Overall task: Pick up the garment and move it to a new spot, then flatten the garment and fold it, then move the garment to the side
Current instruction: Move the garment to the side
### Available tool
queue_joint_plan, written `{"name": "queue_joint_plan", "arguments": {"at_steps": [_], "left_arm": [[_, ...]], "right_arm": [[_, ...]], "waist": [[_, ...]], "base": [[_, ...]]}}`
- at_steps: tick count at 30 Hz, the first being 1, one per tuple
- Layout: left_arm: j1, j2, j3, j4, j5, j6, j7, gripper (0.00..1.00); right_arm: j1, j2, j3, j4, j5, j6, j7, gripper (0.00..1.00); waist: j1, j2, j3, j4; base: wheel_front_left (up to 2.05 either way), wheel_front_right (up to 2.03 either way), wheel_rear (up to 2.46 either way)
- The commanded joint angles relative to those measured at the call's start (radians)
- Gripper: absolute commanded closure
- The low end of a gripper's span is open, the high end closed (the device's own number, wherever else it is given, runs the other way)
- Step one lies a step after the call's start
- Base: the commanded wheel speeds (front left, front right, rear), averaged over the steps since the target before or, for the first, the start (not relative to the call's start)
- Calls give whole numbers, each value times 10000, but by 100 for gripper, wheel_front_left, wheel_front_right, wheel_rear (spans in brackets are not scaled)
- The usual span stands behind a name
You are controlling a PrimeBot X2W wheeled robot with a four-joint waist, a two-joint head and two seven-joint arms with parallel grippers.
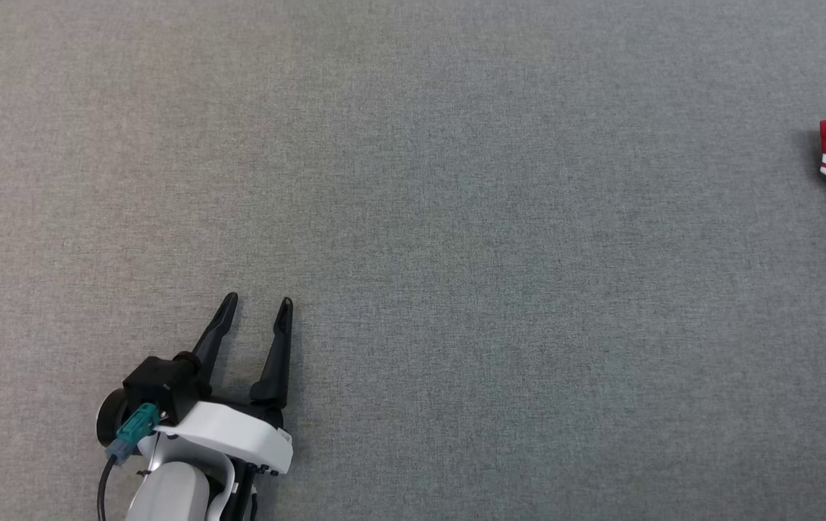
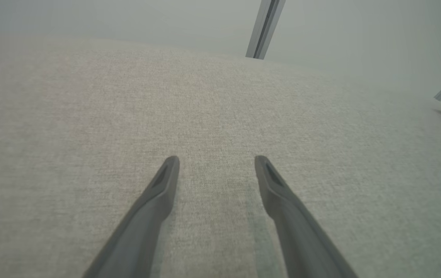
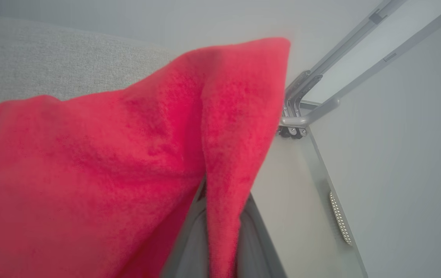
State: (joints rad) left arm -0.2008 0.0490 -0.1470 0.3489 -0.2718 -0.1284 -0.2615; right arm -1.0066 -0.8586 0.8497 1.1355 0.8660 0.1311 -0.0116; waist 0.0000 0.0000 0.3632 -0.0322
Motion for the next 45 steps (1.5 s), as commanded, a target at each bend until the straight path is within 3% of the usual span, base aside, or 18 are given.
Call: {"name": "queue_joint_plan", "arguments": {"at_steps": [1,12,13,14,15,30,38,45], "left_arm": [[-184,42,16,-18,98,-16,-36,0],[-369,40,-49,0,36,-29,-33,0],[-375,40,-60,11,12,-29,-33,0],[-389,40,-73,14,32,-29,-18,0],[-399,40,-81,15,31,-30,-13,0],[-118,40,-95,119,-82,-31,-23,0],[235,42,6,39,-194,-31,-23,0],[592,48,354,-163,-251,-32,-23,0]], "right_arm": [[-152,-12,4,220,-196,-2,-147,100],[-452,535,20,1269,-995,-2,-617,100],[-449,548,-15,1315,-1007,-2,-640,86],[-455,543,-39,1349,-1054,-2,-679,29],[-459,545,-76,1394,-1052,-2,-716,0],[-757,778,-272,1558,-1579,-2,-1118,0],[-898,1455,-421,1128,-1411,-2,-1708,0],[-211,2212,-595,-229,-842,-2,-2147,0]], "waist": [[0,0,108,-12],[0,0,556,-26],[0,0,570,-21],[0,0,577,-16],[0,0,580,-12],[0,0,-54,-76],[0,0,-1030,-133],[0,0,-1961,-136]], "base": [[0,0,0],[0,0,0],[0,0,0],[0,0,0],[0,0,0],[0,0,0],[0,0,0],[0,0,0]]}}
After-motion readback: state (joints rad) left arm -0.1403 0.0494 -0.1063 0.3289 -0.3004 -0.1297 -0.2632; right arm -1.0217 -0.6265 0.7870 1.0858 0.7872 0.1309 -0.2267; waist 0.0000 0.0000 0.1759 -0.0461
